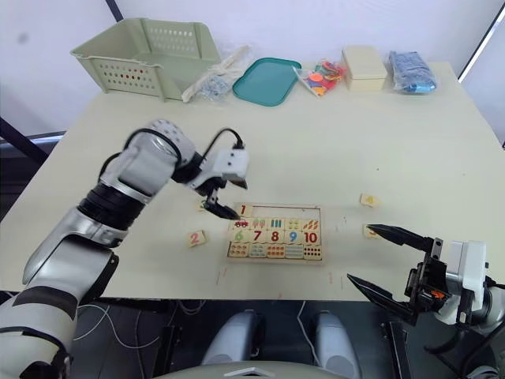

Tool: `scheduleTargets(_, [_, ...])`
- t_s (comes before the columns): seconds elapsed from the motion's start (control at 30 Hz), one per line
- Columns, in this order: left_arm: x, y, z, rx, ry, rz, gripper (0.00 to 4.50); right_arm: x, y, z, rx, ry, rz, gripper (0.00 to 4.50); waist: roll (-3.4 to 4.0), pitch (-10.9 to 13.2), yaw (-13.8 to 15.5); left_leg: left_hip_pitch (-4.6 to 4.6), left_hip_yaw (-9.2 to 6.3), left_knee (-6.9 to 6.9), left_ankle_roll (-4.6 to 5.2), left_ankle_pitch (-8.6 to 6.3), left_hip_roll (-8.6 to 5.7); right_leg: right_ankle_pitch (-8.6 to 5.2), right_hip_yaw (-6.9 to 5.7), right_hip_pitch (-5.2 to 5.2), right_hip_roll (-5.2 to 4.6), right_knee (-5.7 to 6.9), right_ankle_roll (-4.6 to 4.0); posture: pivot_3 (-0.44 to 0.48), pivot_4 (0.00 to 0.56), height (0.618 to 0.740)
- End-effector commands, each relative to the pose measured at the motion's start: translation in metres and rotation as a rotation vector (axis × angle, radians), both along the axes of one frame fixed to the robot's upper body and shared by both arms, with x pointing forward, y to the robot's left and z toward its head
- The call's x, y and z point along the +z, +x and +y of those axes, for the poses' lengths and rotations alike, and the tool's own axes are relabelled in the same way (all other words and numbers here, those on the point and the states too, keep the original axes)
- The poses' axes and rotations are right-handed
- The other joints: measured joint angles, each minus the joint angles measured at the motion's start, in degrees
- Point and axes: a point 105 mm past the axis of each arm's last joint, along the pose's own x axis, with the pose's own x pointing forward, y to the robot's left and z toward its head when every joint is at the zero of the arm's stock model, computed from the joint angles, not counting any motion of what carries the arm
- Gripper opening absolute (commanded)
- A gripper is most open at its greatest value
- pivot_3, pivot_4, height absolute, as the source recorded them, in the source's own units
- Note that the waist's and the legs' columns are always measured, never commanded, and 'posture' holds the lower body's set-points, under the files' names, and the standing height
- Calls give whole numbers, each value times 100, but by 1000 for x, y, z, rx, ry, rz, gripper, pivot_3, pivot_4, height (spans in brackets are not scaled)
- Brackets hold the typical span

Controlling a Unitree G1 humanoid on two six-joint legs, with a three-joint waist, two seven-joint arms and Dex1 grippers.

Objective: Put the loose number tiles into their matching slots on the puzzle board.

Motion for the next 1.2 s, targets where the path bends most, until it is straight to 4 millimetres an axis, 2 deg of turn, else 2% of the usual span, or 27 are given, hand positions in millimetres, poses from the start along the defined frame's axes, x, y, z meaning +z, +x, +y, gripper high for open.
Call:
scheduleTargets(0.03, [17,10,8,-8,-108,-30,4480,5,0,2,10,8,-42,4500,1,-1,1,1,1,0,0,0,0,0,1,0,0,0,0,0,150,740])
scheduleTargets(0.1, [18,16,7,-21,-158,-49,4480,5,1,2,11,9,-45,4500,1,-1,1,1,2,2,0,0,-2,0,0,0,0,2,0,0,150,740])
scheduleTargets(0.23, [5,22,12,-39,-159,-59,4480,4,3,2,14,8,-50,4500,0,0,6,-3,4,5,0,0,-2,1,-1,0,0,1,0,0,150,740])
scheduleTargets(0.27, [2,23,13,-35,-162,-54,4243,4,3,2,15,7,-51,4500,0,0,7,-4,4,6,0,0,-3,1,-2,0,0,1,0,0,150,740])
scheduleTargets(0.37, [-4,25,13,-43,-164,-55,3360,4,3,1,14,5,-54,4500,0,0,3,-3,5,6,0,0,-3,1,-2,0,0,1,0,0,150,740])
scheduleTargets(0.6, [-9,29,13,-51,-162,-80,82,3,3,2,8,4,-58,4500,0,0,3,-4,5,6,0,0,-3,1,-2,0,0,2,1,0,150,740])
scheduleTargets(1.2, [-19,24,27,-87,-63,-67,23,2,3,2,8,8,-55,4500,0,0,1,-4,6,6,0,0,-3,1,-2,0,0,2,1,0,150,740])
